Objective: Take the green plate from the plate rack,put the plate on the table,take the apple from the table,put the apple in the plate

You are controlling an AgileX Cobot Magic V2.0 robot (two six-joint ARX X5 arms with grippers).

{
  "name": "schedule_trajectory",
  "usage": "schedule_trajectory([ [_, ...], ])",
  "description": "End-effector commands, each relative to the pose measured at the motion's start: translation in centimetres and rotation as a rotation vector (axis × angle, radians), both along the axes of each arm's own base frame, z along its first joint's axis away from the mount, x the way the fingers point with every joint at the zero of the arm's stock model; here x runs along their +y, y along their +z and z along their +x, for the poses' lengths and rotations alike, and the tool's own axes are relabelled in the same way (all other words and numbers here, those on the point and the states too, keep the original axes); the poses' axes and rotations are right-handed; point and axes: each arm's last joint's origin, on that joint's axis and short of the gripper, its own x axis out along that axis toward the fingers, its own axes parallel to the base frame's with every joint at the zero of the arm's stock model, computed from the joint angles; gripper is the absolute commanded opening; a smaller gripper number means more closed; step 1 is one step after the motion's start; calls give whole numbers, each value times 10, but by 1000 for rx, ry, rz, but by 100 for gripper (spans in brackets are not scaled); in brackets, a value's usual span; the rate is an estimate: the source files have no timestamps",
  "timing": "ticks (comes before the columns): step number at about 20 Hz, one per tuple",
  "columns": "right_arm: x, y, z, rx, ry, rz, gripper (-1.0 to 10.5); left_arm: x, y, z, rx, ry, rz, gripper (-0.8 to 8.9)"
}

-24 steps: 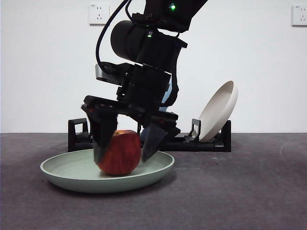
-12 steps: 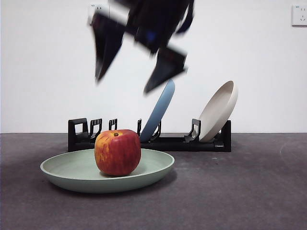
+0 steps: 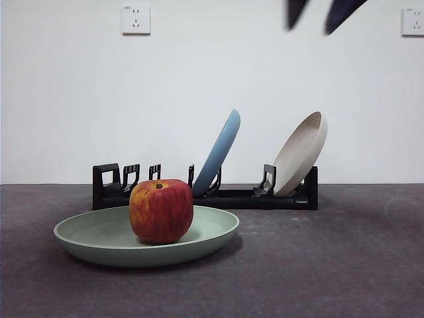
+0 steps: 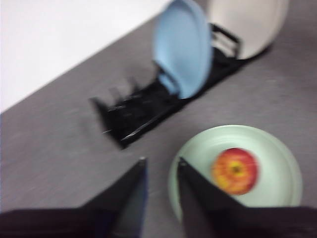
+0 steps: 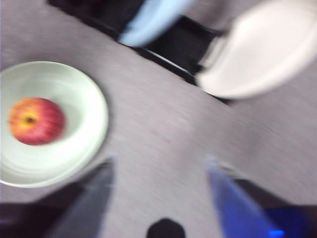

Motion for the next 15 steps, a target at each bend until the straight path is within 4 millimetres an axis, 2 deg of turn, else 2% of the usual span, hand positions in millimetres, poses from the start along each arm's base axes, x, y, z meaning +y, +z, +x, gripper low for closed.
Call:
schedule_trajectory([
  [1, -18, 10, -8, -27, -38, 15, -14, -9, -3, 4, 33, -92, -31, -8],
  [4, -40, 17, -26, -81, -78, 48, -14, -15, -13, 8, 45, -126, -54, -8],
  [7, -49, -2, -41, -134, -61, 112, -14, -14, -36, 16, 21, -91, -79, -8],
  [9, -51, -28, -47, -167, -29, 180, -14, -10, -62, 22, 22, -52, -92, -8],
  [12, -51, -82, -46, -175, -61, 248, -14, 3, -103, 28, 60, 55, -146, -9],
  [15, -49, -135, -43, -173, -86, 285, -14, 15, -132, 32, 89, 127, -218, -9],
])
